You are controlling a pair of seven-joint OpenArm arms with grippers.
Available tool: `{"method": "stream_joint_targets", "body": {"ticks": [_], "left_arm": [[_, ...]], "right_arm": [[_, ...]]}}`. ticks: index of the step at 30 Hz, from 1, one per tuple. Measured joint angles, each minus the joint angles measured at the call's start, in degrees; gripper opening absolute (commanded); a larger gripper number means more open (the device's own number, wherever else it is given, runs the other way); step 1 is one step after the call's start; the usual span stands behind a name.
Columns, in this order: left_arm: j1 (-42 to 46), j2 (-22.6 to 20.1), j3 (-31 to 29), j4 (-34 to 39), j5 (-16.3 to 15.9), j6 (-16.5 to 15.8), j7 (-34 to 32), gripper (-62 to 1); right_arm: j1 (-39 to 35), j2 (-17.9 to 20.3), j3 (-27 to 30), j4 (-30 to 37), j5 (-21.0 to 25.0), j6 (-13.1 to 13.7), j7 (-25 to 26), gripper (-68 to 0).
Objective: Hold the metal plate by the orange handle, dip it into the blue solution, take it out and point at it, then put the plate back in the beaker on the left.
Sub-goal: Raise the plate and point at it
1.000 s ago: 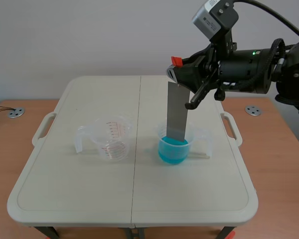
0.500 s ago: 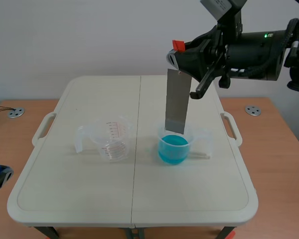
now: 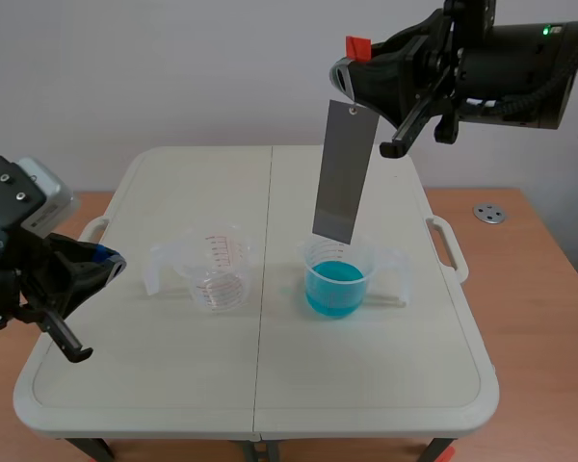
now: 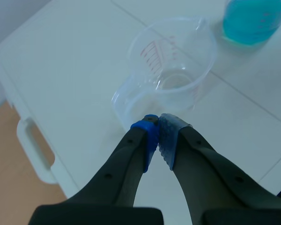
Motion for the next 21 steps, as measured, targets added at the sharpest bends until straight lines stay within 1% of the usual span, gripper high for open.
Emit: {"method": "stream_joint_targets", "body": {"ticks": [4, 5, 8, 11, 14, 17, 21], "left_arm": [[-4.9, 0.0, 3.2, 0.0, 0.0, -2.7, 0.2, -58.2], [-6.0, 0.0, 4.1, 0.0, 0.0, -2.8, 0.5, -58.2], [-9.2, 0.9, 6.1, 0.0, 0.0, -4.5, 2.5, -58.2], [-11.6, 2.9, 7.3, -0.2, 0.0, -5.7, 3.9, -58.2], [-14.1, 5.1, 9.0, -1.3, 0.0, -5.8, 5.8, -58.2], [-16.3, 7.3, 10.5, -3.2, 0.0, -7.2, 7.0, -58.2], [-19.3, 9.4, 12.7, -7.0, 0.0, -7.9, 7.8, -58.2]], "right_arm": [[0.0, 0.0, 0.0, 0.8, 0.2, 0.0, -0.5, -66.0], [0.0, 0.0, 0.0, 1.1, 0.2, 0.0, -0.5, -66.0], [0.0, 0.0, 0.0, 2.0, 0.6, 0.0, -0.7, -66.0], [0.0, 0.0, 0.0, 2.9, 0.9, 0.0, -0.7, -66.0], [0.0, 0.0, 0.0, 3.6, 0.9, 0.0, -0.8, -66.0], [0.0, 0.0, 0.0, 3.8, 1.9, 0.0, -1.1, -66.0], [0.0, 0.0, 0.0, 3.8, 1.9, 0.0, -1.3, -66.0]]}}
